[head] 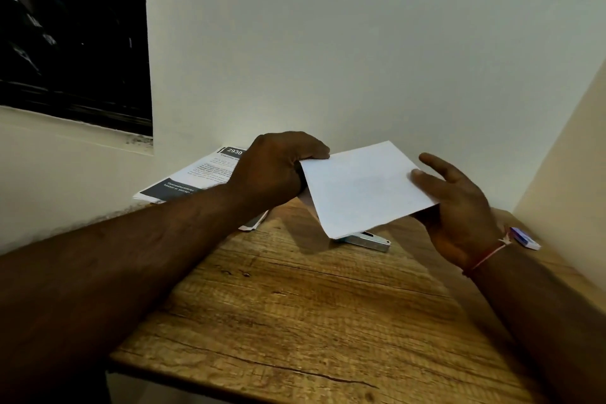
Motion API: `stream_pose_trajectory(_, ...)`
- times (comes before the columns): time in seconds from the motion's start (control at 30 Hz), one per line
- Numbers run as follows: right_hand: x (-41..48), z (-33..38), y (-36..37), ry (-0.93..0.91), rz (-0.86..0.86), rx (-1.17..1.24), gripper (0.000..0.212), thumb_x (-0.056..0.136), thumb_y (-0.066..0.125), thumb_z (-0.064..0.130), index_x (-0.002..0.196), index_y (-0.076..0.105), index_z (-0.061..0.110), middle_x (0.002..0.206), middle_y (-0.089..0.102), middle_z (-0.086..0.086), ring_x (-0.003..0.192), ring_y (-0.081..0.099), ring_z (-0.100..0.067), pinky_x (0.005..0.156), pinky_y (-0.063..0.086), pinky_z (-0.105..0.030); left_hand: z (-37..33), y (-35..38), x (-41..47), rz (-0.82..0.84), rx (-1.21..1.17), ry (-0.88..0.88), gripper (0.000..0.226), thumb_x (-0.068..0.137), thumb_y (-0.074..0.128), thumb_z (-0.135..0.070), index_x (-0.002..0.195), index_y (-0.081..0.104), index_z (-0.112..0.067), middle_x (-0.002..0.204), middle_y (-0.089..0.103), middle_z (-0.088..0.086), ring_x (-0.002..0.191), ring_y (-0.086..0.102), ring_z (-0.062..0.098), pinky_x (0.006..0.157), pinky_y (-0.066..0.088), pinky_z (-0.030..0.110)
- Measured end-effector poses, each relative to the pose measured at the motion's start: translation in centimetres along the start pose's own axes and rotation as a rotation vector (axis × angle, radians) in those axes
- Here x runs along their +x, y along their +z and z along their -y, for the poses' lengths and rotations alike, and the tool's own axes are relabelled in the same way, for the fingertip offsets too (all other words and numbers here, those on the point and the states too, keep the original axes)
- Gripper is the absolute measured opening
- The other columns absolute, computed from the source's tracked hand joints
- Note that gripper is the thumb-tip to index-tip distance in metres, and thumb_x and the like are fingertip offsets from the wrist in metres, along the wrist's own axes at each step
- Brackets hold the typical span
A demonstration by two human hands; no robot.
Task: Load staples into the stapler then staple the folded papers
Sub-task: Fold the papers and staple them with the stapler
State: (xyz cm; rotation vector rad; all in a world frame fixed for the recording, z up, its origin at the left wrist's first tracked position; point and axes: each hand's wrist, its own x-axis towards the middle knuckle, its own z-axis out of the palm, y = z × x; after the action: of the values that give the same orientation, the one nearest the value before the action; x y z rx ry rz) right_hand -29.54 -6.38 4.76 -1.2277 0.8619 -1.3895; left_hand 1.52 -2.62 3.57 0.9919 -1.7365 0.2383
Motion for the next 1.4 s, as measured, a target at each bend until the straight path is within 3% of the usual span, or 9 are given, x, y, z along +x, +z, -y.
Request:
stream_pose_trajectory(0.17,-0.1,-0.9,0.3,-0.045,0.07,-0.075,0.041,0.103,0.073,0.01,0.142,0.072,0.024,0.11,0.079,-0.007,0.079,0.073,-0.018,0.057,0.062,-0.03,0.3,0.2,-0.1,-0.031,-0.088,-0.087,0.037,0.083,0.084,0.013,0.11,0.09,-0.011,0.106,0.087,0.0,0.095,0.082,0.011,0.077,0.067,0.03)
stream_pose_trajectory(0.3,0.2,-1.2,0.4,-0.01,0.098,-0.032,0.035,0.103,0.073,0.012,0.137,0.076,0.02,0.111,0.077,-0.012,0.075,0.067,-0.022,0.054,0.059,-0.03,0.2,0.5,-0.2,-0.021,-0.2,-0.181,0.03,0.087,0.08,0.016,0.102,0.089,-0.008,0.097,0.086,0.001,0.08,0.084,0.011,0.057,0.064,0.027)
stream_pose_trajectory(0.67,0.6,-1.0,0.0,0.1,0.113,0.086,0.036,0.101,0.071,0.003,0.134,0.074,0.015,0.128,0.081,-0.011,0.107,0.077,-0.028,0.073,0.068,-0.036,0.4,-0.1,-0.4,0.034,-0.175,-0.126,0.038,0.085,0.092,0.004,0.115,0.087,-0.018,0.107,0.085,-0.001,0.091,0.083,0.015,0.067,0.069,0.048)
stream_pose_trajectory(0.8,0.4,-1.3,0.3,0.094,0.117,0.054,0.036,0.103,0.069,0.004,0.135,0.075,0.016,0.129,0.081,-0.009,0.11,0.078,-0.03,0.073,0.069,-0.037,-0.2,-0.8,-0.1,0.031,0.034,0.145,0.031,0.083,0.093,-0.008,0.113,0.089,-0.017,0.104,0.086,-0.003,0.093,0.081,0.018,0.077,0.063,0.04)
stream_pose_trajectory(0.97,0.1,-1.6,0.7,0.09,0.151,0.008,0.038,0.105,0.069,0.01,0.14,0.073,0.024,0.128,0.082,-0.008,0.106,0.074,-0.031,0.078,0.064,-0.046,-0.3,-0.6,0.1,-0.027,0.018,0.184,0.023,0.087,0.092,-0.003,0.109,0.089,-0.008,0.097,0.085,0.006,0.087,0.081,0.025,0.074,0.061,0.041)
stream_pose_trajectory(1.1,-0.1,-1.7,1.0,0.073,0.162,0.013,0.038,0.105,0.069,0.012,0.142,0.072,0.023,0.13,0.078,-0.013,0.092,0.07,-0.026,0.054,0.058,-0.032,0.2,-0.8,0.3,-0.049,0.012,0.15,0.024,0.087,0.095,-0.002,0.109,0.088,-0.008,0.096,0.083,0.007,0.086,0.08,0.025,0.074,0.061,0.042)
stream_pose_trajectory(1.23,0.1,-1.6,0.8,0.035,0.141,-0.023,0.039,0.103,0.072,0.009,0.137,0.076,0.027,0.121,0.083,-0.008,0.095,0.075,-0.026,0.065,0.066,-0.037,0.1,-0.6,0.0,0.002,-0.005,0.092,0.027,0.084,0.093,0.002,0.109,0.087,-0.009,0.098,0.084,0.006,0.087,0.08,0.026,0.073,0.064,0.043)
stream_pose_trajectory(1.33,0.1,-1.5,0.7,0.024,0.175,-0.018,0.043,0.102,0.072,0.004,0.138,0.075,0.027,0.12,0.083,-0.011,0.097,0.08,-0.025,0.073,0.068,-0.038,-0.6,-0.3,-0.3,0.013,-0.162,-0.154,0.028,0.087,0.083,0.004,0.102,0.084,-0.02,0.093,0.081,0.0,0.08,0.08,0.022,0.062,0.066,0.049)
stream_pose_trajectory(1.4,0.0,-1.6,0.8,0.001,0.174,-0.023,0.047,0.101,0.073,0.003,0.141,0.073,0.027,0.119,0.082,-0.014,0.101,0.081,-0.027,0.077,0.069,-0.04,-0.9,0.0,-0.2,-0.049,-0.213,-0.339,0.03,0.087,0.076,0.003,0.097,0.072,-0.026,0.085,0.073,-0.005,0.071,0.069,0.014,0.061,0.059,0.04)
